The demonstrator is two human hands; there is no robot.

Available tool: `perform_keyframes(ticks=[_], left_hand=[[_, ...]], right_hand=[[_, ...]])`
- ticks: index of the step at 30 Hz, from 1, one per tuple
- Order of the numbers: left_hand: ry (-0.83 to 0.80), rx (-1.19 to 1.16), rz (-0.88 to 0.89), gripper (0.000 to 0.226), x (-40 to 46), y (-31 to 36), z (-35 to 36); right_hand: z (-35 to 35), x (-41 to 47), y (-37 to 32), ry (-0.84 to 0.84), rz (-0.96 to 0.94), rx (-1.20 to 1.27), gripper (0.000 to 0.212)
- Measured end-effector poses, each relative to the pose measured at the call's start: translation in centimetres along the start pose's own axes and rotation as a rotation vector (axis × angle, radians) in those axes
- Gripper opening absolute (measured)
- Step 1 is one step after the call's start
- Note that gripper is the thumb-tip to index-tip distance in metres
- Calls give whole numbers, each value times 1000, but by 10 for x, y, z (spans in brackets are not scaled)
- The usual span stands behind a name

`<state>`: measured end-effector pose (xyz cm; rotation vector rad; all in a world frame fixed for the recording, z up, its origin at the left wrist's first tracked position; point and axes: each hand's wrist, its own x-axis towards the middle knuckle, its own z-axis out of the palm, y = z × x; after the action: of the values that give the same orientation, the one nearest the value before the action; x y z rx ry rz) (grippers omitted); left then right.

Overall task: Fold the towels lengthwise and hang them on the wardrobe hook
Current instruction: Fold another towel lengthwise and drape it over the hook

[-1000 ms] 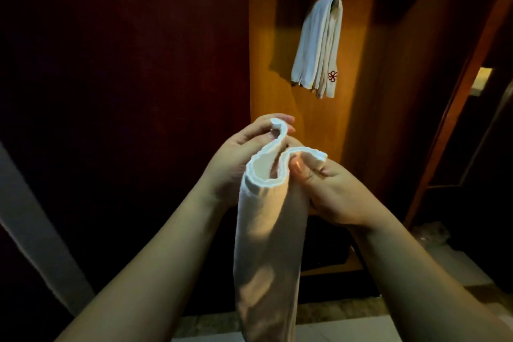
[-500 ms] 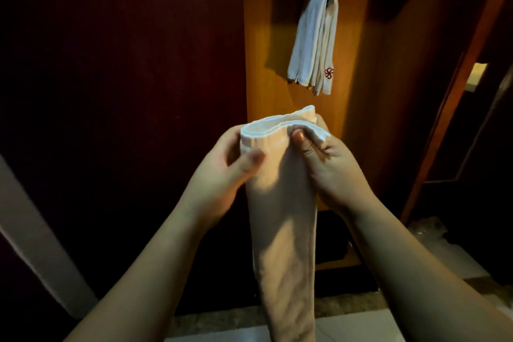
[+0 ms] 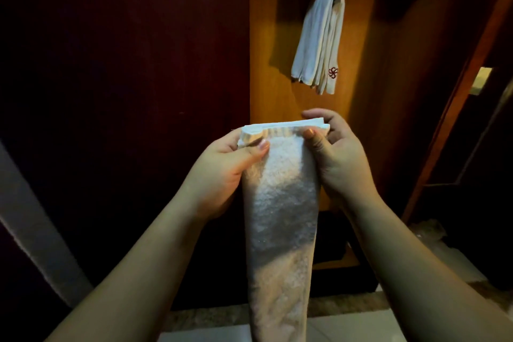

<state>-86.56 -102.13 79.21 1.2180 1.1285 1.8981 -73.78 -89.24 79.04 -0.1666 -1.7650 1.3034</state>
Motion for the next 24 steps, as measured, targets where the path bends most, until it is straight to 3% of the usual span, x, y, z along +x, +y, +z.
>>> perform_keyframes(ticks=[5,9,12,14,18,21,24], left_hand=[[42,-7,-18,18,2,-4,-9],[-25,-24,-186,52,2,-21,-25],[6,6,-271,35,2,-30,-29],[47,1,-271,29,6,-28,-26],[116,-100,-270,35,24,-17,-25],[154,-161,-267,35,40,-7,-28],[208,-134,-253,26,53,1,-30]], right_hand=[[-8,8,12,-60,41,70,31],[-3,11,12,31,-9,88,20],[1,21,19,76,13,75,22],[-2,27,31,36,124,201,34],[-11,20,60,-138,537,525,80],[-8,-3,98,-196,726,502,84],[-8,-20,122,-189,724,420,79]])
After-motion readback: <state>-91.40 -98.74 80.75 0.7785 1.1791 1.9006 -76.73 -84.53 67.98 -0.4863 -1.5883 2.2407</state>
